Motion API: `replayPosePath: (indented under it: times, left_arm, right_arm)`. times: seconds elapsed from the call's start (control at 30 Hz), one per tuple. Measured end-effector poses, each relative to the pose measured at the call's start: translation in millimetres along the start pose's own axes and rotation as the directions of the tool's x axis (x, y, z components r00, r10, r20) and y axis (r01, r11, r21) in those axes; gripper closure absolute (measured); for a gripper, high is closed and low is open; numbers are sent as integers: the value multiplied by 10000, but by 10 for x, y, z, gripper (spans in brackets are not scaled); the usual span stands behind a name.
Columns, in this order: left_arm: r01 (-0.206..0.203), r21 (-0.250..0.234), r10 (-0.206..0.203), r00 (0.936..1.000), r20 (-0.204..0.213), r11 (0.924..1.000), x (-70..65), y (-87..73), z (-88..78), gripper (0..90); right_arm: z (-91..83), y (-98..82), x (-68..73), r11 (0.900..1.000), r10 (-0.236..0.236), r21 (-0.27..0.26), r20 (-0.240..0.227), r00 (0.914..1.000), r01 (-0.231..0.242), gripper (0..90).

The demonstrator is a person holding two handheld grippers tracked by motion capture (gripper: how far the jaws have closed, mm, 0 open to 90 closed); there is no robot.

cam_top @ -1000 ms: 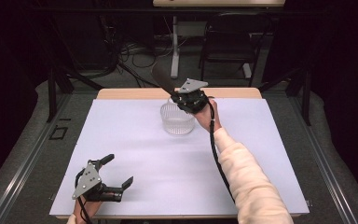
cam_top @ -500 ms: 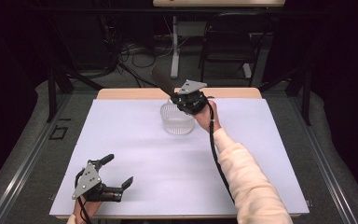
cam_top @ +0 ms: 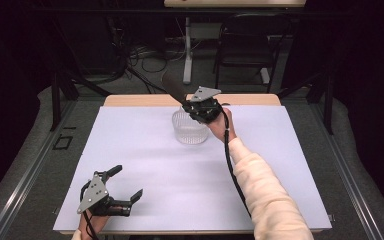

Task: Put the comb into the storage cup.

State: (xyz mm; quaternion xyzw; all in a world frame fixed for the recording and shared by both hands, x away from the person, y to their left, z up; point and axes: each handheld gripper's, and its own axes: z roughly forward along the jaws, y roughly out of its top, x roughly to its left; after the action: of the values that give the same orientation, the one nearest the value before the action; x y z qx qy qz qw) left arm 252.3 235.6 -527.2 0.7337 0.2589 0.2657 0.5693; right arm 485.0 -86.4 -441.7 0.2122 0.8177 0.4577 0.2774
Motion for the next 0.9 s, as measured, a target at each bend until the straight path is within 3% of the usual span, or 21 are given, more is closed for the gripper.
replayPosePath:
  times: [0.9]
  left_arm:
    - [0,1,0,10000,-9,10000,1,-1,-1,3]
  right_arm:
    - [55,-97,6,9990,-240,383,-212,9995,248,725]
